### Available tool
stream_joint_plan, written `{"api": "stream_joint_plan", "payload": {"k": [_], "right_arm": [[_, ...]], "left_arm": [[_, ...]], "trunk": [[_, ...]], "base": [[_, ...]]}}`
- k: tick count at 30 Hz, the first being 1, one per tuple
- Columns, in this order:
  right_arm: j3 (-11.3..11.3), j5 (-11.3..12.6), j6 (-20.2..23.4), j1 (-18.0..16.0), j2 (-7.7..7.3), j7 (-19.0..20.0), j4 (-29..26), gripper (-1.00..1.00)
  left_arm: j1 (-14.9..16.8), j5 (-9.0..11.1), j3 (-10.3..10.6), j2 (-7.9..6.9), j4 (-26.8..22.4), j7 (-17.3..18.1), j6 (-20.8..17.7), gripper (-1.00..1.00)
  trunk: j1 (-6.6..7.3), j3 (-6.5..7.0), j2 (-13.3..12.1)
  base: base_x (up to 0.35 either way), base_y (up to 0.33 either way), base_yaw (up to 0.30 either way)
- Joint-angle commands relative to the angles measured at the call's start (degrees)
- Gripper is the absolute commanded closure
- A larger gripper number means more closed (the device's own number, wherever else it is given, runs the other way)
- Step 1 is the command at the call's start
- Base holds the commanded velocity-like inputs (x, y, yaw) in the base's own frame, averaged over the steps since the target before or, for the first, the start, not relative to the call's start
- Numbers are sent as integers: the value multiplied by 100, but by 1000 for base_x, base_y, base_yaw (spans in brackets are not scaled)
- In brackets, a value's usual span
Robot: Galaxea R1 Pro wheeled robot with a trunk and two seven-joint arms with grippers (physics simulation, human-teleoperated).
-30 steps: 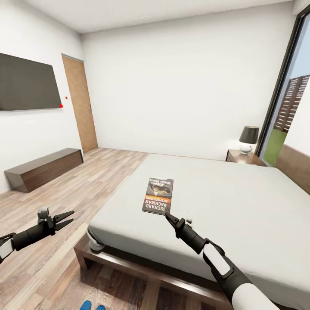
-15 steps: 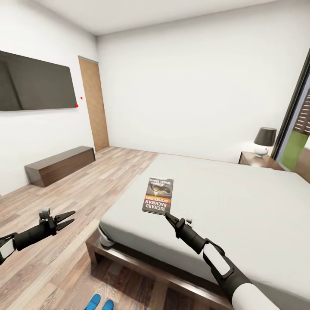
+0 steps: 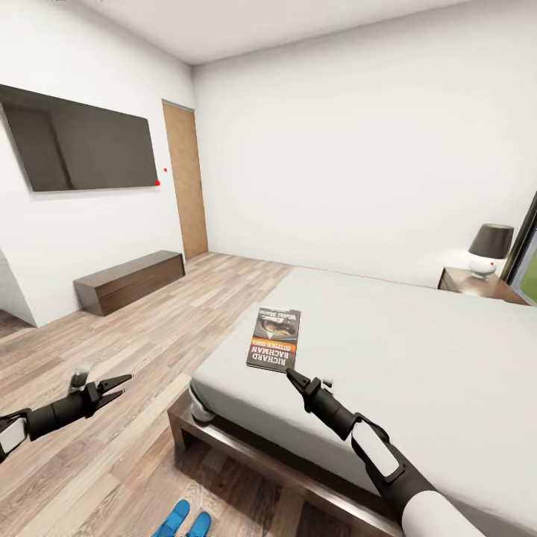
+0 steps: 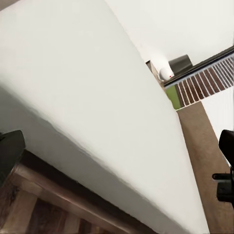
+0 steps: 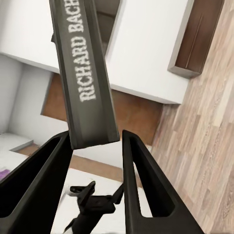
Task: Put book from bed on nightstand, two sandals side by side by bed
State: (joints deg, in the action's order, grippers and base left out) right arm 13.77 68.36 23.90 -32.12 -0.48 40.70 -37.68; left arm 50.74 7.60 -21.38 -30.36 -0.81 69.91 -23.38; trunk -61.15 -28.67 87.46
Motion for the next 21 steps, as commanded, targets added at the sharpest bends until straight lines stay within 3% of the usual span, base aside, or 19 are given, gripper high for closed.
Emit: {"api": "stream_joint_plan", "payload": {"k": [1, 8, 15, 21], "right_arm": [[14, 79, 44, -5, -5, 0, -2, 100], [15, 81, 46, -5, -5, 0, -3, 100], [27, 79, 50, -5, -4, 0, -3, 100], [36, 80, 47, -4, 1, 0, -3, 100]], "left_arm": [[3, 62, 38, 0, 2, -58, -59, -100], [-3, 60, 38, 66, 2, -670, -47, -100], [-73, 58, 38, 109, 2, -1761, -13, -100], [-200, 58, 39, 116, 2, -2291, 144, -100]], "trunk": [[0, -6, 4], [0, -6, 4], [0, -6, 4], [0, -6, 4]], "base": [[0, 0, 179], [0, 0, 179], [0, 0, 179], [0, 0, 179]]}}
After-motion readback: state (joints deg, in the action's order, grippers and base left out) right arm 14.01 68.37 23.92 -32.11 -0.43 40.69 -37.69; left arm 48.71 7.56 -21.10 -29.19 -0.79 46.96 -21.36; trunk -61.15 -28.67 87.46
